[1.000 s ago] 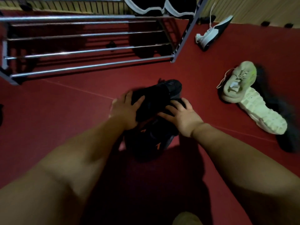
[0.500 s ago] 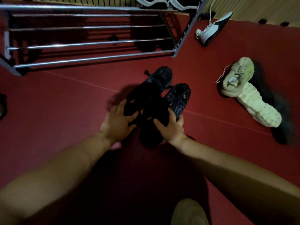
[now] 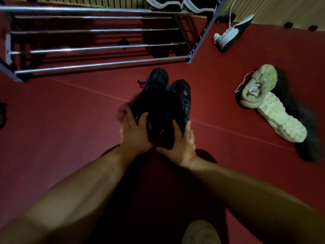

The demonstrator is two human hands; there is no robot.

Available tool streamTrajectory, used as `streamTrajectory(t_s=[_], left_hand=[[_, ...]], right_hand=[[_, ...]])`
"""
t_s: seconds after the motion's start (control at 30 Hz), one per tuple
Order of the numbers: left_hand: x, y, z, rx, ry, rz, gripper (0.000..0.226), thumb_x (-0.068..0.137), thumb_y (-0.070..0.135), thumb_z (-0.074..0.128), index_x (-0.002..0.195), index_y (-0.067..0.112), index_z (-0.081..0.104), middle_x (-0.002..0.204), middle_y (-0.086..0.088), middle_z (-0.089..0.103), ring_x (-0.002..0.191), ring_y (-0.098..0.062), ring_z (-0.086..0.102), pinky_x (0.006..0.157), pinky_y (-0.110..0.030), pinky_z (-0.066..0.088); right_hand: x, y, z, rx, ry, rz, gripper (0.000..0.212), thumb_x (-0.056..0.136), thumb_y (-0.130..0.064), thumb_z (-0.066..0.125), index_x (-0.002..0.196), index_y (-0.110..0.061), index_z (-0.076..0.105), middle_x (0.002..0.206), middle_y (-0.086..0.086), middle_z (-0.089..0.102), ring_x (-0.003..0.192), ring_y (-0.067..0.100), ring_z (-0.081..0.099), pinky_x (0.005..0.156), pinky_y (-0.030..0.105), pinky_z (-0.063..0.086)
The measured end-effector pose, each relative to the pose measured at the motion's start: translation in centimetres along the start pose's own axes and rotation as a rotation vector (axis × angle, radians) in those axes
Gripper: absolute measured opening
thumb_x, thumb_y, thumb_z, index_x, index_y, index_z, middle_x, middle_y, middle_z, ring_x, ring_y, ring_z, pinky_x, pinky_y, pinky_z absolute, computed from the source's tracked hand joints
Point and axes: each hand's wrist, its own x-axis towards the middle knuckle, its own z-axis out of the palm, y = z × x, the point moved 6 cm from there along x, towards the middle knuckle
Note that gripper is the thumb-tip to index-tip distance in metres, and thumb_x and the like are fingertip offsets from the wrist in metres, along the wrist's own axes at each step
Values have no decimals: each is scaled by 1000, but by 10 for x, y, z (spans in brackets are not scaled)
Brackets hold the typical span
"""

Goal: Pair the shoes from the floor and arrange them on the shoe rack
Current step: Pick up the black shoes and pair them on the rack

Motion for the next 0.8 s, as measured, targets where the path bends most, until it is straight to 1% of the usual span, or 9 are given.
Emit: streamTrajectory(t_s=[0.07, 0.2, 0.3, 0.4, 0.47, 0.57, 0.63, 0.73, 0.8], left_hand=[[5, 0, 2, 7, -30, -9, 102, 74, 41, 68, 149, 29, 0, 150, -26, -22, 141, -43, -3, 114, -48, 12], [14, -25, -18, 78, 39, -4, 103, 64, 38, 70, 149, 32, 11, 154, -22, -13, 140, -42, 9, 112, -42, 23], [20, -41, -29, 109, 2, -11, 97, 72, 39, 72, 148, 36, 12, 154, -19, -19, 142, -39, -1, 115, -43, 13], [26, -38, -30, 96, 54, 2, 96, 72, 55, 70, 147, 36, 15, 154, -19, -17, 143, -37, -4, 115, -45, 11], [28, -35, -28, 97, 134, 12, 94, 71, 55, 70, 147, 34, 19, 155, -20, -6, 141, -38, 7, 113, -45, 16], [21, -35, -33, 66, 231, 49, 92, 67, 51, 72, 146, 36, 27, 149, -17, 17, 129, -37, 28, 107, -45, 27], [11, -36, -40, 11, 284, 67, 90, 63, 56, 68, 144, 37, 32, 142, -15, 29, 120, -37, 39, 100, -45, 35], [-6, -38, -53, -86, 365, 99, 91, 55, 65, 51, 141, 36, 40, 135, -17, 40, 112, -39, 48, 92, -49, 45], [-19, -38, -62, -148, 429, 159, 87, 56, 64, 51, 138, 40, 39, 132, -17, 43, 109, -39, 51, 87, -52, 48]], right_hand=[[1, 1, 7, -42, -40, 11, 112, 70, -63, 67, 147, -39, -11, 149, 8, -38, 143, 37, -12, 117, 48, 13], [8, 3, -2, -104, -37, -63, 106, 72, -50, 68, 147, -42, -6, 150, 9, -36, 141, 41, -17, 114, 49, 12], [12, 18, -11, -119, 11, -92, 100, 74, -47, 65, 147, -43, -3, 150, 1, -38, 141, 38, -23, 114, 52, 8], [13, 25, -5, -122, 69, -37, 97, 77, -62, 59, 147, -43, -5, 148, 2, -41, 141, 38, -20, 114, 54, 5], [13, 22, 0, -106, 123, 19, 92, 79, -70, 51, 147, -43, -5, 148, 4, -40, 142, 40, -10, 114, 53, 8], [12, 16, -3, -52, 192, 17, 75, 87, -61, 46, 147, -45, 5, 153, -1, -31, 140, 41, 3, 113, 48, 14], [8, 13, -7, 25, 227, -1, 68, 89, -56, 46, 147, -43, 14, 155, -5, -23, 140, 38, 6, 113, 46, 15], [-1, 8, -22, 137, 311, -34, 62, 90, -49, 51, 146, -40, 25, 157, -6, -11, 140, 34, 12, 113, 44, 17], [-11, 2, -35, 148, 390, -94, 59, 90, -43, 54, 144, -38, 32, 158, -3, -4, 141, 32, 14, 112, 44, 18]])
